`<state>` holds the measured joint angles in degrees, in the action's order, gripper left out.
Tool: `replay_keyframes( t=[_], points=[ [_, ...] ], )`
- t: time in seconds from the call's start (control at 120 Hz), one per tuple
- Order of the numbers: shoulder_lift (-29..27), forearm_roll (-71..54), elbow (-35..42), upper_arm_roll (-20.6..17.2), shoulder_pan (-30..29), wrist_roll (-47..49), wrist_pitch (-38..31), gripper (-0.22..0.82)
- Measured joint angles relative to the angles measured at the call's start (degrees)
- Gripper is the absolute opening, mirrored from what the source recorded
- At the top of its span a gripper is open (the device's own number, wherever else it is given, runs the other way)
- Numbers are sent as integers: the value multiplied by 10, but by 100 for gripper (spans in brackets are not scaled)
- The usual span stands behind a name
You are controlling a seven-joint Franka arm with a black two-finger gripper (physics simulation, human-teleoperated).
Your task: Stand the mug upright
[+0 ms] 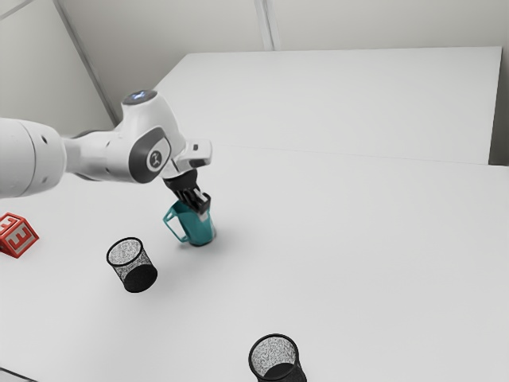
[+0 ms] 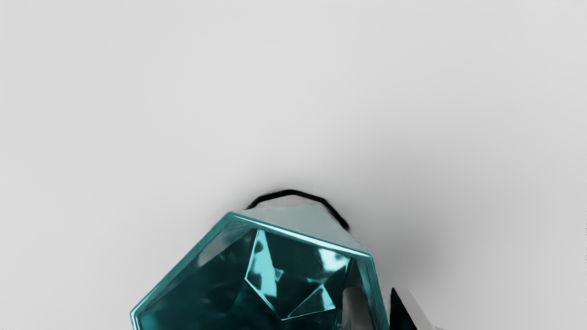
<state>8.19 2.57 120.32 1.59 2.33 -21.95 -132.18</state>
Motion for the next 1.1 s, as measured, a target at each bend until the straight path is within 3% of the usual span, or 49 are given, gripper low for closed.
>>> replay_keyframes(
  t=[0.175,0.367,0.742,0.9,1.1],
  points=[
    [-11,9,4,0,1,14,-6,29],
    [-33,12,-47,0,2,26,45,48],
    [-12,23,-300,7,2,40,280,58],
    [-22,21,-326,6,3,43,345,59],
    [-27,24,-327,7,2,46,380,60]
  ],
)
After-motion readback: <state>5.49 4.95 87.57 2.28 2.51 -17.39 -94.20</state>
